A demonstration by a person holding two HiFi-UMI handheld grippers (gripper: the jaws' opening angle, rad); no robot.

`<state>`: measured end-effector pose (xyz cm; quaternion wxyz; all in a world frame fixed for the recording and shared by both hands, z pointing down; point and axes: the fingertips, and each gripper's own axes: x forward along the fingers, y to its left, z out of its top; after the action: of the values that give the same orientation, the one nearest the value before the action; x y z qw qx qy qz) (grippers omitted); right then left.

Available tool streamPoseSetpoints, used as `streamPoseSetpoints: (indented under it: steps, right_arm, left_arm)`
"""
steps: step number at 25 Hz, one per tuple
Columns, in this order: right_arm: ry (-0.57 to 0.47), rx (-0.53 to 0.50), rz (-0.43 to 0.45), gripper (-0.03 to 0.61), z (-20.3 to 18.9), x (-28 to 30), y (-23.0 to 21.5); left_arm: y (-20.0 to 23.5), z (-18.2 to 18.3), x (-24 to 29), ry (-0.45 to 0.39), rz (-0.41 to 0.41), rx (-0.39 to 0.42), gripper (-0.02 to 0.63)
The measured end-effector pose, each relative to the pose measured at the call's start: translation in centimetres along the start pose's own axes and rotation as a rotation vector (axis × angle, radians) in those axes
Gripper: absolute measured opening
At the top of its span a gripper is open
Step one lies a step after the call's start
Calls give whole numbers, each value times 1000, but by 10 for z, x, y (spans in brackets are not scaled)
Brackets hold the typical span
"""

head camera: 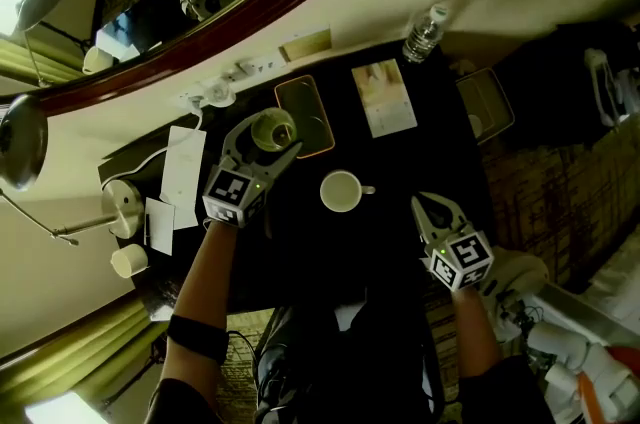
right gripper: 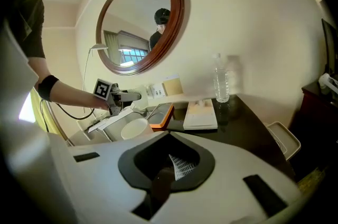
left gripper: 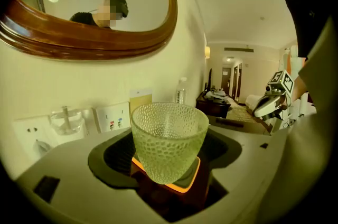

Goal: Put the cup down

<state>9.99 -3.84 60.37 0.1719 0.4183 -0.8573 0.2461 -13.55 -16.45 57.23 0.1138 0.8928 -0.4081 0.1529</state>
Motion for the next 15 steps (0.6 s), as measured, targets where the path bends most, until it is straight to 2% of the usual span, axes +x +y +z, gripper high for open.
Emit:
streamPoseSetpoints:
  steps: [7,15]
  right_arm:
    - [35,-61,95,11,19,7,10]
    - [64,-129,168,11,29,24,17]
  left_arm:
    - [-23,-27,-50,30,85,-57,374]
    - [-52,-78,-83,58,148,-91,374]
